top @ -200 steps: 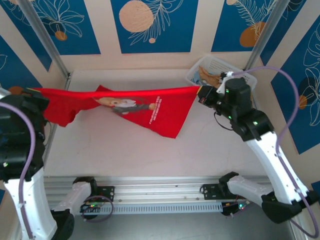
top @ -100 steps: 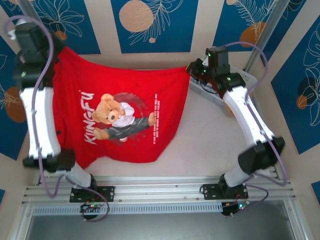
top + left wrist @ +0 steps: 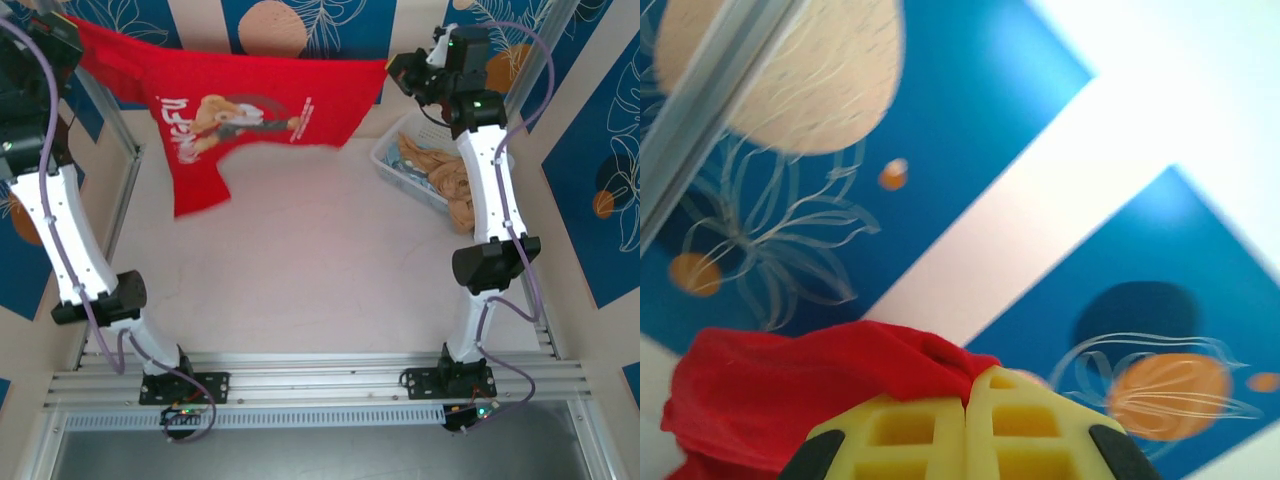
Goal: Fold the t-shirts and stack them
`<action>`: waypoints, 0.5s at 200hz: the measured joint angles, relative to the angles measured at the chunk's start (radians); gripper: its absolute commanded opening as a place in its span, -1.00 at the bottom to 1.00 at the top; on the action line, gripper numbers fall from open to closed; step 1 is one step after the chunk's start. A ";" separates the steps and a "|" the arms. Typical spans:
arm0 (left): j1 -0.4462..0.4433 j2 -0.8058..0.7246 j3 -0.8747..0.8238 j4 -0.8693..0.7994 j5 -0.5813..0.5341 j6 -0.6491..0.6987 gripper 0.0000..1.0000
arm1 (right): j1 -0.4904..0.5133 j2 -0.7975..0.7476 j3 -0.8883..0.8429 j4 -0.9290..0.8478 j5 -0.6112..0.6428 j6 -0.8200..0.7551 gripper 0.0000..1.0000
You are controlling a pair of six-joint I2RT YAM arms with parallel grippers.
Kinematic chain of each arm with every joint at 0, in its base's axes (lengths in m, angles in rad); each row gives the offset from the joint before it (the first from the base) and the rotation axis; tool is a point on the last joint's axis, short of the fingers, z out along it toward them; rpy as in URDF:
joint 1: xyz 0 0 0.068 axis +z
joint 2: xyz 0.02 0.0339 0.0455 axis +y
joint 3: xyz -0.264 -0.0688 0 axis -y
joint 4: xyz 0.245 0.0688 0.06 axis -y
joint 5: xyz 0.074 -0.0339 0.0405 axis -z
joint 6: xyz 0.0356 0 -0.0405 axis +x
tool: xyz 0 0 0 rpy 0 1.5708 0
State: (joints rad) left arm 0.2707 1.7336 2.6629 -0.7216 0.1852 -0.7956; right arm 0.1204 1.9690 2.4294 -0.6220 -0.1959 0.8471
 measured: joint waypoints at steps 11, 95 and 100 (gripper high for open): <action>0.000 -0.058 -0.010 -0.005 0.002 0.001 -1.00 | -0.013 0.000 0.005 0.007 -0.014 0.004 -1.00; -0.006 -0.866 -1.421 -0.004 -0.033 -0.099 -1.00 | 0.005 -0.235 -0.775 0.093 0.041 -0.003 -1.00; -0.007 -0.890 -1.513 -0.023 -0.032 -0.107 -1.00 | 0.005 -0.241 -0.839 0.095 0.051 -0.003 -1.00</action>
State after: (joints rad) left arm 0.2634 0.8436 1.1503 -0.7448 0.1528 -0.9028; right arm 0.1253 1.7275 1.5902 -0.5270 -0.1444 0.8440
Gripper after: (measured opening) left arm 0.040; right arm 0.047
